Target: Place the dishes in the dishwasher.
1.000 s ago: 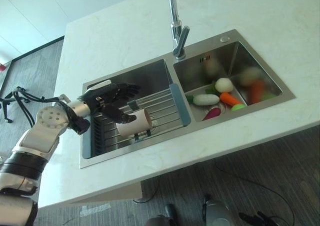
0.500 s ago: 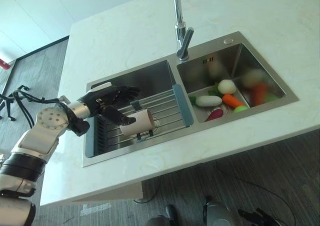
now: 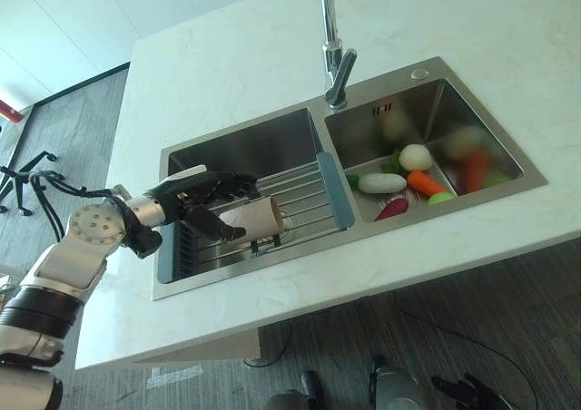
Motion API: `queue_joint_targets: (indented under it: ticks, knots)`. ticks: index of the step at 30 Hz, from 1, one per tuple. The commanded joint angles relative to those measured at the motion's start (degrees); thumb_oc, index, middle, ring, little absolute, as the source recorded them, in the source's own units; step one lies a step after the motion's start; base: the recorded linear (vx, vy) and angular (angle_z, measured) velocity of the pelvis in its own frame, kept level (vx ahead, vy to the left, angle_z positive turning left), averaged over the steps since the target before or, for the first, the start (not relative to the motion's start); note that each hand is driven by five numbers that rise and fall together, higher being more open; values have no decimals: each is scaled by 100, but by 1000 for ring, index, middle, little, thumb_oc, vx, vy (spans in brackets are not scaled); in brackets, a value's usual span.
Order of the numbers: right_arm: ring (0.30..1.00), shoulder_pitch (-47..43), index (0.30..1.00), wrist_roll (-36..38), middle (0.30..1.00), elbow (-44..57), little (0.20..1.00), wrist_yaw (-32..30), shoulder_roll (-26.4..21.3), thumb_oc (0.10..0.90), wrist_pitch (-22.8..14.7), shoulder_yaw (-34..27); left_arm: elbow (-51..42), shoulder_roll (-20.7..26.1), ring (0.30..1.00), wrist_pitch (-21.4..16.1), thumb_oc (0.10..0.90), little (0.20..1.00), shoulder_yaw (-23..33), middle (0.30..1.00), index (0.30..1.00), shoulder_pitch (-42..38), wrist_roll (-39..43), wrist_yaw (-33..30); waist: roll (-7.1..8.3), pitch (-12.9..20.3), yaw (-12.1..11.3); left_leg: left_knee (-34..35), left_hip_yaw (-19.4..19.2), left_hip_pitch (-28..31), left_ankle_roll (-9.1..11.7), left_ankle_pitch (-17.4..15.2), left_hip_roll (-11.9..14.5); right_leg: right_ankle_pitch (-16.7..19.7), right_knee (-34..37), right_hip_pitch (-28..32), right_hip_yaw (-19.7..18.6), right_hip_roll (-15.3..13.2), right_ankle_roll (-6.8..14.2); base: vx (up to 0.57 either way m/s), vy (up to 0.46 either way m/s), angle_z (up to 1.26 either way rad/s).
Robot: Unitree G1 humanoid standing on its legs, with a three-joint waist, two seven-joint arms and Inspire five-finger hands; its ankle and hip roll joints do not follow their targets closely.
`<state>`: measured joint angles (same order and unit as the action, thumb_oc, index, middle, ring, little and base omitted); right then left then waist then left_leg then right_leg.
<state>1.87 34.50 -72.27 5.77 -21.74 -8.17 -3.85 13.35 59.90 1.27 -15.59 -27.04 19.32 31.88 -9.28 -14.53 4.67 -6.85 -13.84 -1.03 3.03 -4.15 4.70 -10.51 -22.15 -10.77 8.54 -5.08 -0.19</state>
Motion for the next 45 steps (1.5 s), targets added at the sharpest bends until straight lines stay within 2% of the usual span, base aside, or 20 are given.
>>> queue_joint_targets:
  ticks: [1, 10, 15, 16, 26, 27, 28, 31, 32, 37, 42, 45]
  knots:
    - [900, 192, 900, 144, 900, 75, 900, -8, -155, 800, -56, -241, -245, 557, 900, -240, 800, 900, 631, 900, 900, -269, -166, -318, 30, 188, 109, -1033, 278, -442, -221, -1166, 13, -383, 496, 479, 9, -416, 698, 0, 0, 0]
    - [900, 234, 900, 151, 900, 431, 900, 36, -225, 800, -47, -278, -96, 554, 900, -647, 800, 900, 659, 900, 900, -329, -663, -866, 11, -80, 224, -1033, 222, -650, -187, -1081, 16, -259, 496, 228, -47, -442, 715, -11, 9, 0]
    - [900, 254, 900, 96, 900, 565, 900, 19, -246, 800, -59, -298, -104, 495, 900, -633, 800, 900, 672, 900, 900, -248, -1035, -989, 15, -245, 306, -1033, 181, -691, -176, -1074, 21, -223, 496, 146, -97, -454, 732, -24, 21, -11]
    - [900, 255, 900, 71, 900, 628, 900, 15, -273, 800, -82, -319, -53, 460, 900, -669, 800, 900, 616, 900, 900, -246, -1333, -1067, -1, -297, 341, -1033, 161, -749, -174, -1032, 22, -184, 496, 74, -127, -444, 719, -41, 39, -10]
    - [900, 315, 900, 9, 900, 867, 900, 46, -294, 800, -109, -339, -98, 272, 900, -454, 800, 900, 368, 900, 900, -236, -1370, -1109, -19, -403, 417, -1033, 121, -709, -192, -1035, -7, -178, 496, 97, -117, -478, 746, -3, 9, 0]
    - [900, 315, 900, 0, 900, 901, 900, 40, -294, 800, -100, -333, -101, 245, 851, -463, 767, 851, 381, 851, 851, -208, -1420, -1067, -20, -407, 417, -1033, 123, -713, -192, -1032, -12, -176, 496, 93, -117, -478, 744, 0, 0, 0]
    - [900, 302, 900, -16, 900, 936, 900, 19, -288, 800, -100, -316, -104, 228, 300, -576, 400, 300, 376, 300, 300, -200, -1371, -1153, -29, -424, 418, -1033, 126, -722, -197, -1031, -23, -172, 496, 85, -119, -479, 745, 0, 0, 0]
    - [900, 296, 900, -30, 900, 961, 900, -35, -278, 800, -67, -306, -177, 211, 300, -609, 400, 300, 394, 300, 300, -168, -1465, -1207, -30, -420, 406, -1033, 130, -715, -194, -1033, -29, -181, 496, 101, -103, -483, 742, 0, 0, 0]
    - [900, 289, 900, -31, 900, 960, 900, -49, -268, 800, -59, -306, -220, 198, 300, -768, 400, 300, 405, 300, 300, -134, -1364, -1242, -26, -416, 393, -1033, 135, -711, -196, -1033, -28, -182, 496, 110, -87, -485, 741, 0, 0, 0]
    - [900, 275, 900, -25, 900, 935, 900, -80, -219, 800, -90, -274, -322, 166, 300, -907, 400, 300, 536, 300, 300, -73, -1275, -1456, -9, -384, 356, -1033, 142, -694, -197, -1038, -24, -203, 496, 145, -50, -487, 729, 0, 0, 0]
    - [900, 280, 900, -48, 900, 880, 900, -118, -110, 800, -112, -249, -521, 169, 300, -1445, 400, 300, 880, 300, 300, 44, -1133, -1964, 55, -280, 269, -1033, 163, -643, -204, -1064, -5, -256, 496, 240, 32, -485, 703, -8, -18, 2]
    - [900, 282, 900, -61, 900, 752, 900, -182, 15, 800, -133, -203, -676, 65, 300, -1870, 400, 300, 1278, 300, 300, 212, -1080, -2567, 120, -161, 168, -1033, 212, -576, -207, -1086, 14, -328, 496, 361, 112, -466, 665, -8, -56, 1]
